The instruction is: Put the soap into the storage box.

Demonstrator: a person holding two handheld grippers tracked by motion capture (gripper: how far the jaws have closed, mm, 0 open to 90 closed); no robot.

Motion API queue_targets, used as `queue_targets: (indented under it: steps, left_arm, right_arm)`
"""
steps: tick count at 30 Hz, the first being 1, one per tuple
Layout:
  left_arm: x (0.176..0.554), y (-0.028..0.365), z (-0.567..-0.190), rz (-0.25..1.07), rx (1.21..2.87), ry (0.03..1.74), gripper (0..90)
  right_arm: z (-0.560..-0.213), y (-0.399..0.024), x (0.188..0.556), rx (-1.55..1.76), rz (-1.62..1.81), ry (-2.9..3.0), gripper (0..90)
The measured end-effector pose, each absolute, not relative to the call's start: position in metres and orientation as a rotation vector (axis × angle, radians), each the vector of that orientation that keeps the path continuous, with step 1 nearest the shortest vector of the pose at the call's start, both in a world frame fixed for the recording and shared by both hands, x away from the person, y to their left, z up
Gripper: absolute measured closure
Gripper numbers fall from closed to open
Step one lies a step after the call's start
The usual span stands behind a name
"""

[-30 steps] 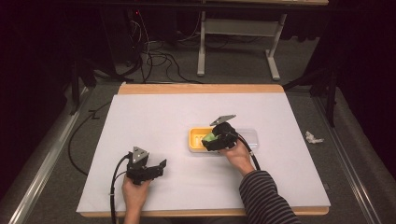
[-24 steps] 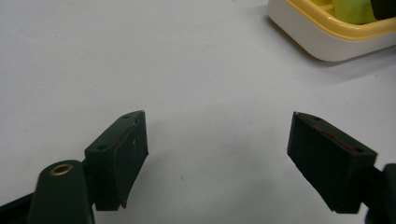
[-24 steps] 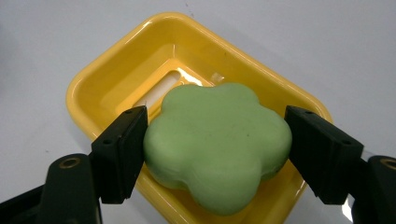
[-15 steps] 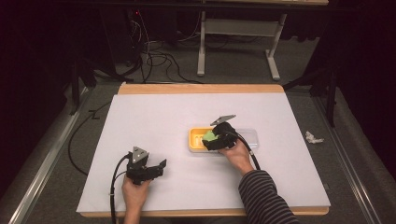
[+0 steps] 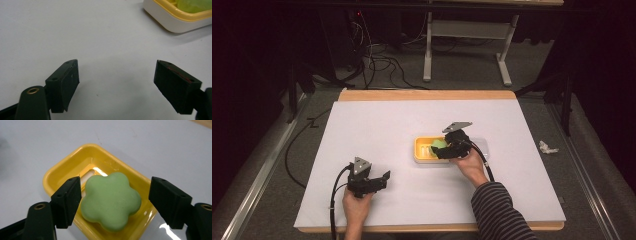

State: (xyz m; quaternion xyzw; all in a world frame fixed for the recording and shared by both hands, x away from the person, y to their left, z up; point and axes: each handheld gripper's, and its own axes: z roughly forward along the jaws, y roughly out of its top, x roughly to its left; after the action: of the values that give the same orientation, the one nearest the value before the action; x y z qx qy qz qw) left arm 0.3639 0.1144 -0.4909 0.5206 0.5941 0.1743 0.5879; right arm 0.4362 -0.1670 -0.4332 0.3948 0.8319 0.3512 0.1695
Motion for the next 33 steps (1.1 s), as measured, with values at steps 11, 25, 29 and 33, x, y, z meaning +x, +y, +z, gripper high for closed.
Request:
queue_targets:
  steps: [11, 25, 29, 33]
  left_arm:
    - [0.364, 0.115, -0.491, 0.407, 1.217, 1.383, 21.0]
    - [0.363, 0.115, -0.491, 0.411, 1.223, 1.382, 21.2]
    - [0.363, 0.115, -0.491, 0.412, 1.224, 1.381, 21.2]
    - [0.363, 0.115, -0.491, 0.418, 1.227, 1.377, 21.1]
  right_arm:
    - [-0.406, -0.18, 0.424, 1.07, 1.074, 2.301, 30.2]
    - [-0.389, -0.201, 0.406, 1.007, 1.119, 2.245, 33.4]
    - [-0.385, -0.209, 0.403, 1.018, 1.138, 2.219, 33.4]
    - [-0.383, -0.214, 0.401, 1.018, 1.138, 2.212, 33.2]
